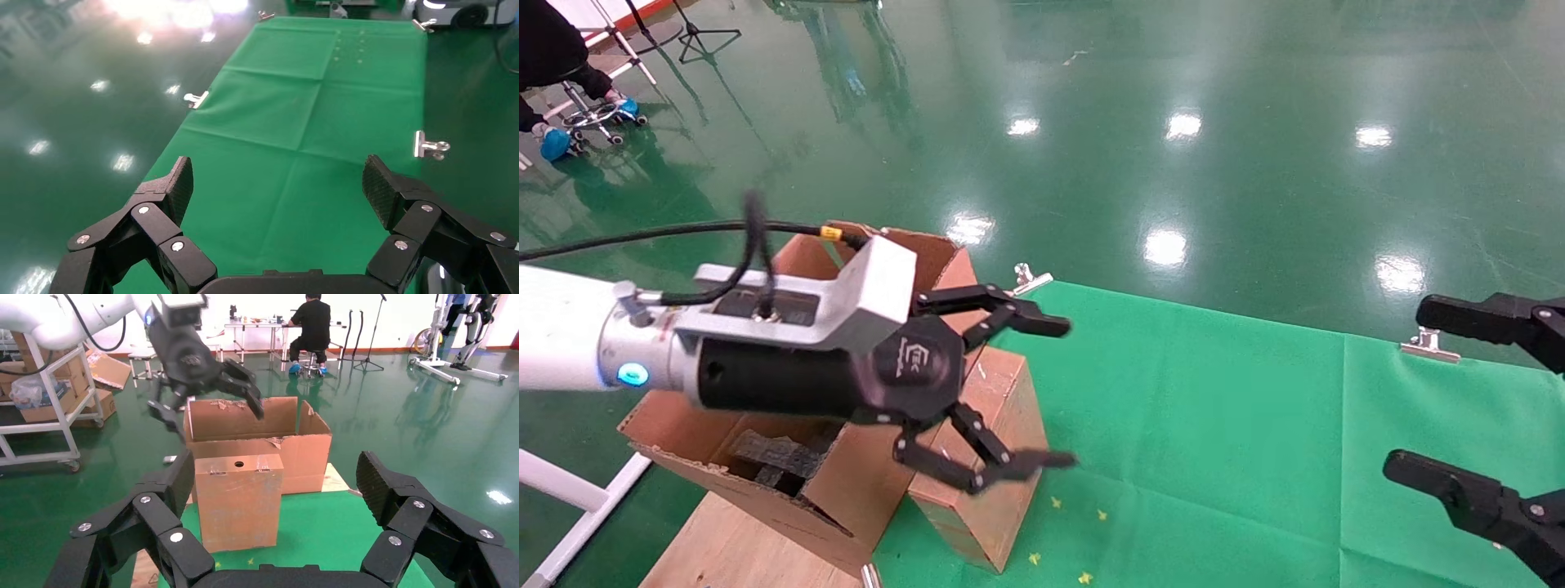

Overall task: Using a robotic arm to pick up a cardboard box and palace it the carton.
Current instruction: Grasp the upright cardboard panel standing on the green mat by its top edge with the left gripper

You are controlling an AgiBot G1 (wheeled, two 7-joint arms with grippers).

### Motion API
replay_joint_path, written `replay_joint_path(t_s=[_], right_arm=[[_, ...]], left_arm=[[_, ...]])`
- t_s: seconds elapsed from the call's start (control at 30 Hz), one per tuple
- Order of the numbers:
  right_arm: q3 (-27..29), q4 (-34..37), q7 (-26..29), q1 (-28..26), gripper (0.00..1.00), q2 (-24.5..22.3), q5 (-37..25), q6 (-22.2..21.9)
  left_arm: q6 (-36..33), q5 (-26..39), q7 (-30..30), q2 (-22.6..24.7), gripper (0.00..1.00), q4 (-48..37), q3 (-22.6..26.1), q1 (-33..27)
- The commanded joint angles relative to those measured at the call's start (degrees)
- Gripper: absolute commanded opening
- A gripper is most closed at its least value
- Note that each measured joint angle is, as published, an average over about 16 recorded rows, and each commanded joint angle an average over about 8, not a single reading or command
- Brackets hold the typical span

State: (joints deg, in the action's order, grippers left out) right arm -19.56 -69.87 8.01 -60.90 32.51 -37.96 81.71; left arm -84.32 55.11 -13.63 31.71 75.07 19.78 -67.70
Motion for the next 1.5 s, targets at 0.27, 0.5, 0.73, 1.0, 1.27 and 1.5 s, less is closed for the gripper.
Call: replay_joint_path(t_s=[0.27, 0.5, 0.73, 1.0, 1.27, 1.5], right_arm=[[0.0, 0.0, 0.0, 0.0, 0.0, 0.0, 0.0, 0.0], [0.0, 0.0, 0.0, 0.0, 0.0, 0.0, 0.0, 0.0], [0.0, 0.0, 0.0, 0.0, 0.0, 0.0, 0.0, 0.0], [0.0, 0.0, 0.0, 0.0, 0.0, 0.0, 0.0, 0.0], [0.0, 0.0, 0.0, 0.0, 0.0, 0.0, 0.0, 0.0], [0.0, 0.0, 0.0, 0.0, 0.0, 0.0, 0.0, 0.0]], left_arm=[[1.0, 6.5, -2.9, -1.2, 1.0, 0.4, 2.0, -2.9], [1.8, 21.4, -17.4, -1.0, 1.0, 1.9, 7.0, -11.6], [-2.3, 32.7, -39.3, 2.6, 1.0, 1.9, 12.6, -20.6], [-5.2, 40.3, -54.8, 7.3, 1.0, 2.4, 20.1, -27.5], [-5.0, 41.6, -61.3, 9.4, 1.0, 2.4, 27.8, -29.8], [-4.4, 40.5, -64.1, 10.0, 1.0, 2.6, 32.0, -29.6]])
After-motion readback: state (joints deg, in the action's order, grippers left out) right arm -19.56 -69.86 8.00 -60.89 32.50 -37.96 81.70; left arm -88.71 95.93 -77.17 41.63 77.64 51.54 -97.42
